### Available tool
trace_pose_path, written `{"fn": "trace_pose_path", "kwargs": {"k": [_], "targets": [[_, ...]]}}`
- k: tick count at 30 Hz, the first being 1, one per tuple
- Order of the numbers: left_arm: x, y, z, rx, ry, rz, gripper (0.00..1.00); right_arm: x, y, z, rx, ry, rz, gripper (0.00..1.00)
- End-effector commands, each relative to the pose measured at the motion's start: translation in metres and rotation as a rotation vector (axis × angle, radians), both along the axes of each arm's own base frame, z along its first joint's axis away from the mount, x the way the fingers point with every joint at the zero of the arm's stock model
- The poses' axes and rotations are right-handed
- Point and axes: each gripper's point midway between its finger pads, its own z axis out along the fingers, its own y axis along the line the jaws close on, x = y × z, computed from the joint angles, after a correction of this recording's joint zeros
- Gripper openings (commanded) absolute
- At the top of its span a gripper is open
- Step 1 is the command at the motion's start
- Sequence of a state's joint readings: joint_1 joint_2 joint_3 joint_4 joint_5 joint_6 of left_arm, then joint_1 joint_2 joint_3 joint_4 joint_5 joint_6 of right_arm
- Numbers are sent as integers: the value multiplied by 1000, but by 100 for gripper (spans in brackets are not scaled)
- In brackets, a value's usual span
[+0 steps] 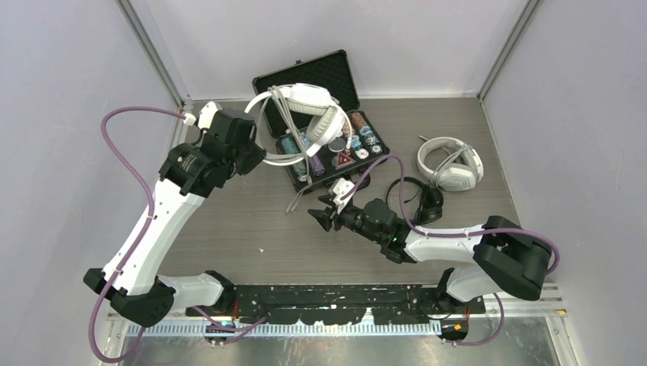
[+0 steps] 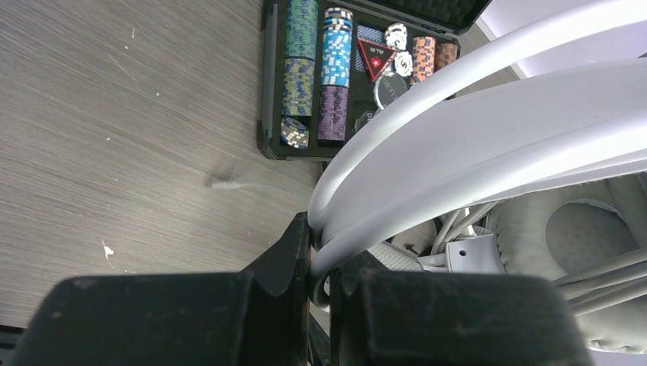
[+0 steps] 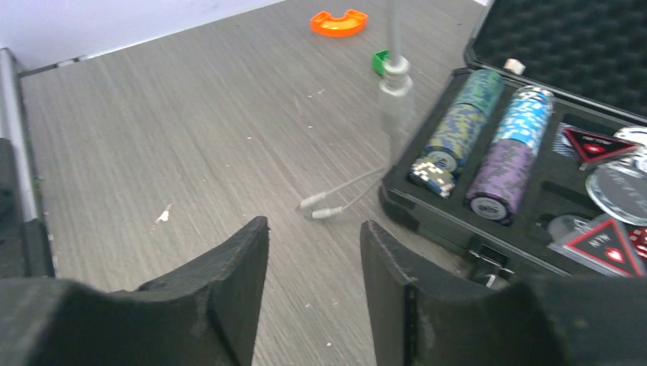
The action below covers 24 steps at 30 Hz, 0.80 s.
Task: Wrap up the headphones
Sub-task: Wrap the headphones cable around the headphones.
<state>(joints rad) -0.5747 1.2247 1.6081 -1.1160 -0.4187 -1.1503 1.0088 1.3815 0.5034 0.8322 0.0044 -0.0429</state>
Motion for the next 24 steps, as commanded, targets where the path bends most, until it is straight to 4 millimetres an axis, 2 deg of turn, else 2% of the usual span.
{"fn": "trace_pose_path", "kwargs": {"k": [1, 9, 13, 19, 24], "targets": [[9, -2, 60, -147, -183, 43, 0, 13, -12, 26, 93, -90, -97, 57], [8, -5, 68, -165, -194, 27, 0, 26, -15, 30, 137, -128, -100, 68], [7, -7, 72, -176, -198, 16, 0, 39, -14, 33, 135, -149, -109, 69], [4, -8, 77, -185, -196, 8, 0, 61, -22, 34, 170, -179, -150, 71], [4, -12, 81, -202, -202, -11, 0, 62, -8, 35, 174, -205, -70, 71]]}}
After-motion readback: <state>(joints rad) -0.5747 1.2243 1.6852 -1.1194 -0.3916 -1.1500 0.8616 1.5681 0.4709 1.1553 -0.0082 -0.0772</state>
